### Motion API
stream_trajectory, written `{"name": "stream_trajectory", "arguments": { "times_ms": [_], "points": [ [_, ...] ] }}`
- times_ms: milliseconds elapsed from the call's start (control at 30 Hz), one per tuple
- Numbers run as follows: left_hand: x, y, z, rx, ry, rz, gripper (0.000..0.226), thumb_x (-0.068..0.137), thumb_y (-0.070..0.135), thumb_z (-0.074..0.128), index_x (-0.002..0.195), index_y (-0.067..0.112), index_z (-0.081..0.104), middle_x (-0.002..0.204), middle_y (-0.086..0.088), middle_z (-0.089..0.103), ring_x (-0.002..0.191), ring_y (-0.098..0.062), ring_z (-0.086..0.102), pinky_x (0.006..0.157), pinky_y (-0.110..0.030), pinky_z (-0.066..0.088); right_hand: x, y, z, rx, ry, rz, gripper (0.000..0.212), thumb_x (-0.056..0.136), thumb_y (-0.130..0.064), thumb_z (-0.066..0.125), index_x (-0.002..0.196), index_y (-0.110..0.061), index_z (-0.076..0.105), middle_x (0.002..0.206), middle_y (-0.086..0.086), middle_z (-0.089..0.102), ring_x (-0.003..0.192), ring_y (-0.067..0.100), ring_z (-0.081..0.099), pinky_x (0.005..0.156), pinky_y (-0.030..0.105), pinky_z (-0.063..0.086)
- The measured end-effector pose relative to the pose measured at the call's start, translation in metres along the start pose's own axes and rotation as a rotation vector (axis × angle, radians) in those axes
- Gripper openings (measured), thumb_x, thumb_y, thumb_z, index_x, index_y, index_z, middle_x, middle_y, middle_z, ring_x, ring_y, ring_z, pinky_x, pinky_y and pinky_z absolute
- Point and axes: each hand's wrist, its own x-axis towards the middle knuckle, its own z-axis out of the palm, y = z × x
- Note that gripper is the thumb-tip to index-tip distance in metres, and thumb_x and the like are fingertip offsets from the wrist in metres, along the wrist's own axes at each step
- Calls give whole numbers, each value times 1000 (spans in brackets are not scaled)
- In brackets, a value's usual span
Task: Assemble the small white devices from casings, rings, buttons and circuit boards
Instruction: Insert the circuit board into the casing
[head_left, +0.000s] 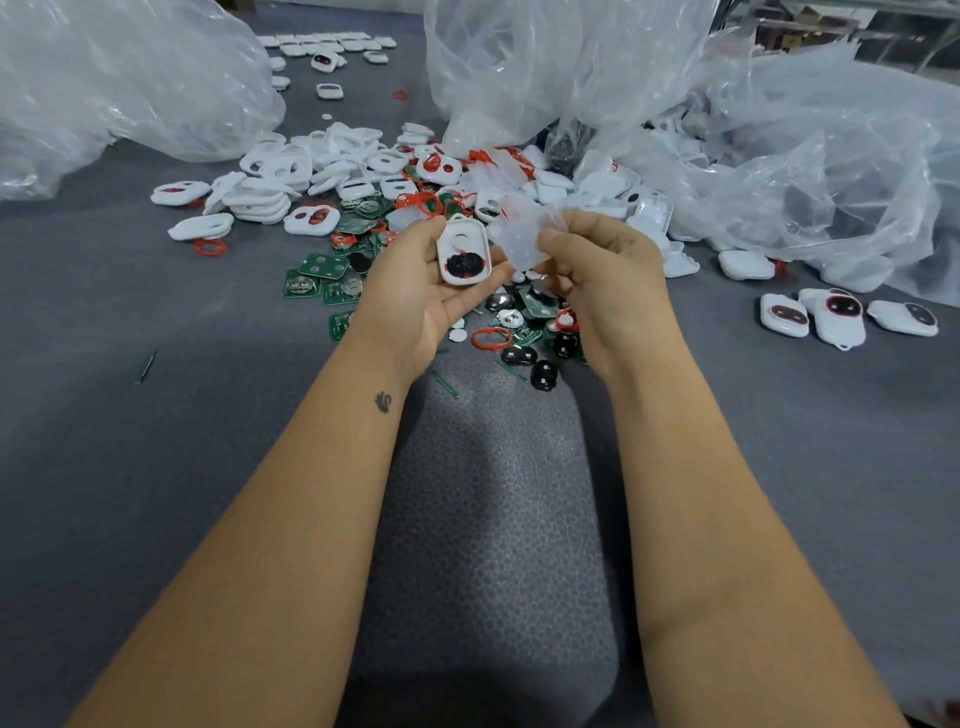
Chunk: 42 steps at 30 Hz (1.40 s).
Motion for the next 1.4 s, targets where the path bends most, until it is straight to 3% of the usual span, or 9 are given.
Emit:
{"name": "stream_trajectory", "arguments": {
  "times_ms": [167, 333, 433, 600, 833, 1033, 1133, 1300, 1400],
  "points": [
    [-1, -1, 0, 60, -64, -47, 29, 100, 10, 41, 116, -7, 58, 113, -23, 68, 106, -36, 66, 73, -36, 60, 0, 0, 0, -75, -41, -23, 9, 86, -3, 65, 83, -11, 68, 72, -1, 64, 62, 8, 51, 56, 18, 39],
    [-2, -1, 1, 121, -129, -90, 33, 102, 11, 39, 124, -7, 55, 112, -23, 68, 97, -32, 70, 73, -35, 60, -3, 0, 5, -179, -116, -103, 20, 85, 6, 60, 80, -11, 69, 62, -8, 66, 55, -1, 55, 55, 11, 43],
    [-3, -2, 0, 99, -158, -85, 28, 99, 8, 42, 117, -7, 58, 108, -22, 70, 97, -32, 69, 78, -37, 60, -2, 1, 7, -235, -63, -138, 21, 85, 5, 61, 84, -14, 71, 73, -2, 69, 68, 5, 60, 63, 16, 47],
    [-3, -3, -1, 96, -145, -57, 22, 95, -8, 45, 114, -15, 53, 103, -31, 68, 92, -37, 71, 76, -36, 60, 1, -2, 2, -112, 104, -130, 21, 84, 6, 61, 84, -13, 70, 64, -10, 63, 54, -2, 50, 57, 12, 40],
    [-2, -4, 1, 133, -116, -45, 17, 96, -10, 42, 106, -13, 56, 97, -30, 67, 85, -36, 72, 70, -31, 60, -1, -4, 5, -130, 115, -118, 20, 85, 7, 61, 84, -11, 69, 67, -6, 61, 54, -1, 49, 58, 14, 42],
    [-1, -4, 0, 165, -83, -34, 13, 94, -8, 47, 101, -8, 59, 89, -22, 72, 81, -28, 73, 67, -30, 60, -4, -3, 6, -179, 25, -145, 23, 84, 8, 62, 85, -14, 68, 66, -8, 64, 58, -2, 56, 57, 12, 44],
    [0, -4, -1, 164, -89, -40, 18, 95, -6, 46, 106, -7, 60, 92, -21, 72, 84, -28, 73, 67, -31, 60, -4, -2, 7, -188, -21, -141, 22, 84, 7, 64, 84, -14, 68, 72, 2, 65, 62, 3, 59, 57, 14, 45],
    [-3, -3, 0, 117, -145, -94, 29, 101, 15, 39, 110, -3, 60, 98, -17, 72, 83, -26, 73, 70, -35, 60, -4, 1, 9, -232, -59, -116, 17, 84, 6, 65, 92, -9, 66, 77, 12, 66, 68, 15, 62, 62, 24, 50],
    [-3, -3, 0, 163, -156, -127, 39, 103, 24, 34, 108, -3, 62, 99, -16, 73, 85, -24, 73, 72, -36, 61, -5, 2, 11, -335, -71, -116, 20, 83, 6, 66, 87, -14, 66, 70, 4, 64, 64, 12, 60, 59, 21, 49]
  ]
}}
